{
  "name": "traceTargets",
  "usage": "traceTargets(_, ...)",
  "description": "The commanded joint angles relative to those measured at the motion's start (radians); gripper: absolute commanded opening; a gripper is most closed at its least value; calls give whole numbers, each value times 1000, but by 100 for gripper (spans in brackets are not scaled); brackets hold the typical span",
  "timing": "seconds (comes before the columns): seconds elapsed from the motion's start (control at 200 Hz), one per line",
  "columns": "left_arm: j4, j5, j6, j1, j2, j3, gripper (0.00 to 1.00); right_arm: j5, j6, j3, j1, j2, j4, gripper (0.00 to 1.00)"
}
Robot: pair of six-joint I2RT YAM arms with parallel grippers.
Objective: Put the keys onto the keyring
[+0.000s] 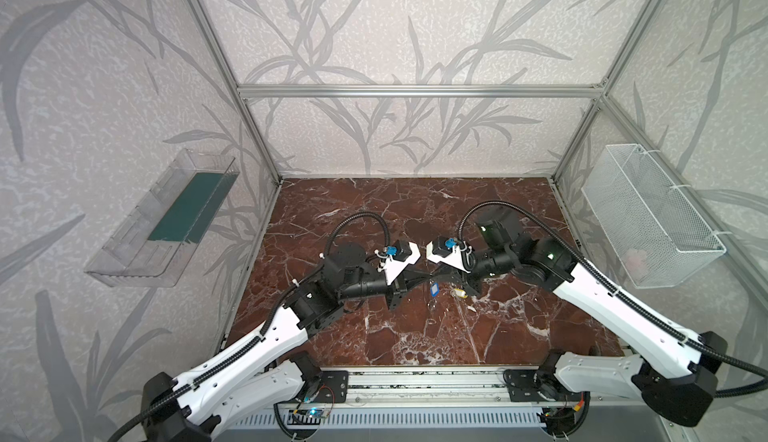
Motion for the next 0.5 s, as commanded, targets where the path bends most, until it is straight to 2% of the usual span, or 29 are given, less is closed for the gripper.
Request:
traceTargets(0.0, 238, -101, -77, -2, -7, -84, 0, 41, 118, -85, 10, -65, 218, 11)
traceTargets(0.09, 404, -145, -130, -1, -20, -164, 0, 116, 218, -170, 10, -100, 346, 19)
traceTargets(0.245, 552, -177, -169, -3, -16, -233, 0, 207, 367, -320, 9, -160, 545, 21)
traceTargets(0.35, 606, -183, -179, -2, -11, -258, 0, 208, 436, -391, 10, -188, 648, 20)
traceTargets(0.495, 656, -185, -194, -3, -5, -279, 0, 179, 458, -423, 10, -188, 700, 18)
